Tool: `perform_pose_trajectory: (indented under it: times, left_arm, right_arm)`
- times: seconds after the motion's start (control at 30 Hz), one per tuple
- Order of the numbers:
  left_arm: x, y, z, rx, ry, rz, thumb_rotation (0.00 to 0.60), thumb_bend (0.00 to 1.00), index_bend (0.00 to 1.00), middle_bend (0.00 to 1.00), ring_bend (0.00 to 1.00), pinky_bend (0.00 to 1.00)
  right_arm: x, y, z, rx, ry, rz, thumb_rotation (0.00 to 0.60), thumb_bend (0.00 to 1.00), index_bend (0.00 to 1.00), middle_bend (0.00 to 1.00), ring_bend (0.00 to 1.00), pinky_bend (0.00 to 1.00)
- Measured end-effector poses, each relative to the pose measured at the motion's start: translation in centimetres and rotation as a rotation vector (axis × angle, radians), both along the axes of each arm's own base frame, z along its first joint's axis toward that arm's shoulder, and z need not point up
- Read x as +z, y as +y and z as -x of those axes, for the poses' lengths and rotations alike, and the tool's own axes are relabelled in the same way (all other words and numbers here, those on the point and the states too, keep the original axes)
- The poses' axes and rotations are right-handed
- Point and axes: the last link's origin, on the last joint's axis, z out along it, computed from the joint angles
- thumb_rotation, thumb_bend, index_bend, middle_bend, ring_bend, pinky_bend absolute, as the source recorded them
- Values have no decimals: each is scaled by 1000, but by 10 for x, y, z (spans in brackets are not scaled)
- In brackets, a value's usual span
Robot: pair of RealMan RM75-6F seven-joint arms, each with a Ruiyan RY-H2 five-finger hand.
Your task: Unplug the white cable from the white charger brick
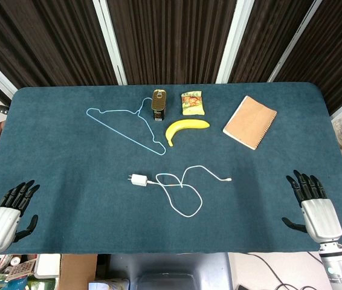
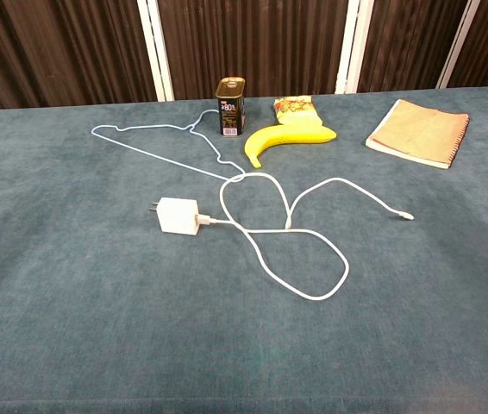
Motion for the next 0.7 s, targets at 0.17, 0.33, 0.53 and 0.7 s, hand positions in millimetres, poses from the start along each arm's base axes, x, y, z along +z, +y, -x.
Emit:
perform_pose_trajectory:
  times: [0.17, 0.33, 0.53, 0.7]
  left_arm:
    - [-6, 3, -4, -21, -7, 25, 600, 503, 0, 0, 53, 263]
    - [-25, 13, -17, -60, -95, 61, 600, 453, 0, 18, 555, 860]
    - [-58, 37, -49, -135, -99, 69, 600, 421, 62, 145, 896, 1000]
    - [-105, 58, -98, -199, -111, 93, 600, 422, 122, 198, 978, 1000]
  right_arm:
    - [-2, 3, -2, 13, 1, -7, 600, 112, 0, 0, 0, 0]
    - [0, 5, -4, 28, -7, 4, 600, 111, 0, 0, 0, 0]
    - [-6, 6, -5, 39, 9, -5, 600, 111, 0, 0, 0, 0]
    - [-11, 5, -5, 36, 15, -19, 600, 111, 0, 0, 0, 0]
